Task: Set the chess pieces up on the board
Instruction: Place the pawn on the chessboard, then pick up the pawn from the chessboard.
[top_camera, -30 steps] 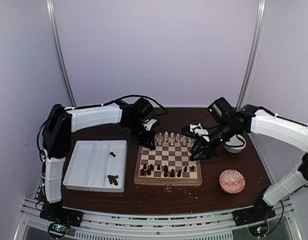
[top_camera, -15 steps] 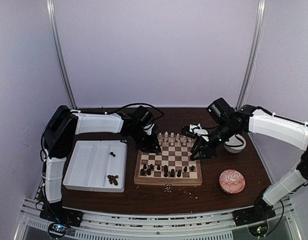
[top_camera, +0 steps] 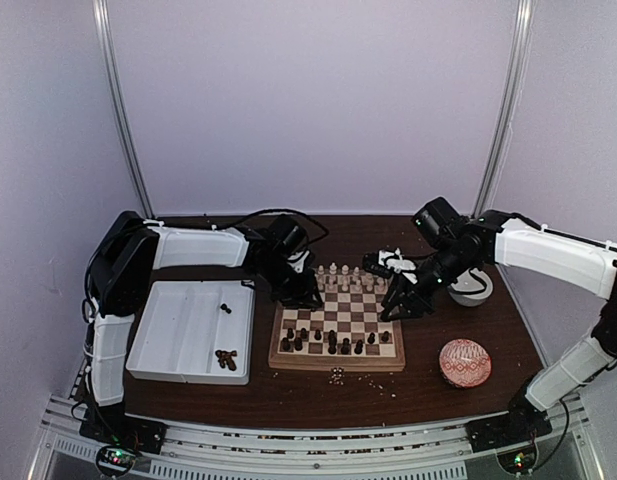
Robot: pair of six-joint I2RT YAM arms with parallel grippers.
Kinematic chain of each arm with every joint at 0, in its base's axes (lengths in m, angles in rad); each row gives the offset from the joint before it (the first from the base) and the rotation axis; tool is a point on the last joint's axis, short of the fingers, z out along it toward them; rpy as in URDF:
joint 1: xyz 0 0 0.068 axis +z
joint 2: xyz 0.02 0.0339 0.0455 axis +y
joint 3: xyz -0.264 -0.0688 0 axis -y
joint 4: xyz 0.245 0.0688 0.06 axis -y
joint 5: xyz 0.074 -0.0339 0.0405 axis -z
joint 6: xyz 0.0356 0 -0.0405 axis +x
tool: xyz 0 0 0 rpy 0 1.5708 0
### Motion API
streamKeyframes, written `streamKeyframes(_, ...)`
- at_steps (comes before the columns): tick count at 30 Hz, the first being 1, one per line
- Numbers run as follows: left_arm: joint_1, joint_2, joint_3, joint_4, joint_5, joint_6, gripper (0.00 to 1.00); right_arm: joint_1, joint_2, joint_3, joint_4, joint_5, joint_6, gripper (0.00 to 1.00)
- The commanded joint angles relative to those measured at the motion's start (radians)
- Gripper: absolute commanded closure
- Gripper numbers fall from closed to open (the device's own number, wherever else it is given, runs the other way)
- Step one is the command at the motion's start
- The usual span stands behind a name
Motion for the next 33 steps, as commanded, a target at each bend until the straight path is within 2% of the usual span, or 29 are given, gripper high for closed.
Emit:
streamKeyframes(1, 0.005, -0.030, 0.020, -0.028, -0.006, 0.045, 0.68, -0.009, 0.012, 0.023, 0.002, 0.007, 0.000, 0.64)
streamKeyframes(2, 0.005, -0.038, 0.019, -0.035, -0.004, 0.052, 0.61, -0.009, 0.013, 0.023, 0.001, 0.006, 0.001, 0.64)
streamKeyframes(3, 0.005, -0.045, 0.017, -0.040, 0.003, 0.055, 0.41, -0.010, 0.015, 0.023, 0.001, 0.004, 0.001, 0.64)
streamKeyframes(4, 0.005, -0.051, 0.015, -0.044, 0.012, 0.058, 0.09, -0.010, 0.016, 0.022, 0.000, 0.004, 0.001, 0.64)
streamKeyframes(5, 0.005, -0.058, 0.007, -0.048, 0.021, 0.059, 0.03, -0.010, 0.018, 0.022, 0.000, 0.004, 0.001, 0.64)
streamKeyframes(17, 0.005, -0.159, -0.041, -0.046, -0.002, 0.100, 0.02, -0.012, 0.063, 0.083, 0.002, 0.017, 0.041, 0.64)
streamKeyframes(20, 0.006, -0.205, -0.040, -0.063, -0.027, 0.160, 0.02, -0.012, 0.073, 0.098, 0.012, 0.032, 0.065, 0.65)
streamKeyframes(22, 0.013, -0.248, -0.039, -0.097, -0.135, 0.243, 0.02, -0.013, 0.075, 0.112, 0.029, 0.053, 0.090, 0.66)
streamKeyframes(24, 0.022, -0.331, -0.077, -0.075, -0.303, 0.336, 0.02, -0.012, 0.066, 0.127, 0.052, 0.074, 0.118, 0.66)
streamKeyframes(27, 0.052, -0.451, -0.177, 0.113, -0.508, 0.452, 0.02, -0.011, 0.041, 0.145, 0.118, 0.119, 0.172, 0.66)
streamKeyframes(28, 0.070, -0.465, -0.192, 0.177, -0.517, 0.489, 0.02, -0.012, 0.037, 0.159, 0.140, 0.138, 0.189, 0.65)
streamKeyframes(29, 0.092, -0.467, -0.191, 0.239, -0.446, 0.548, 0.02, -0.012, 0.037, 0.172, 0.162, 0.166, 0.211, 0.64)
streamKeyframes(30, 0.118, -0.459, -0.178, 0.258, -0.338, 0.622, 0.06, -0.012, 0.040, 0.187, 0.167, 0.175, 0.214, 0.62)
streamKeyframes(31, 0.138, -0.442, -0.154, 0.248, -0.234, 0.704, 0.17, -0.012, 0.047, 0.202, 0.170, 0.181, 0.218, 0.57)
streamKeyframes(33, 0.150, -0.386, -0.062, 0.120, -0.127, 0.867, 0.39, -0.013, 0.075, 0.236, 0.137, 0.140, 0.203, 0.48)
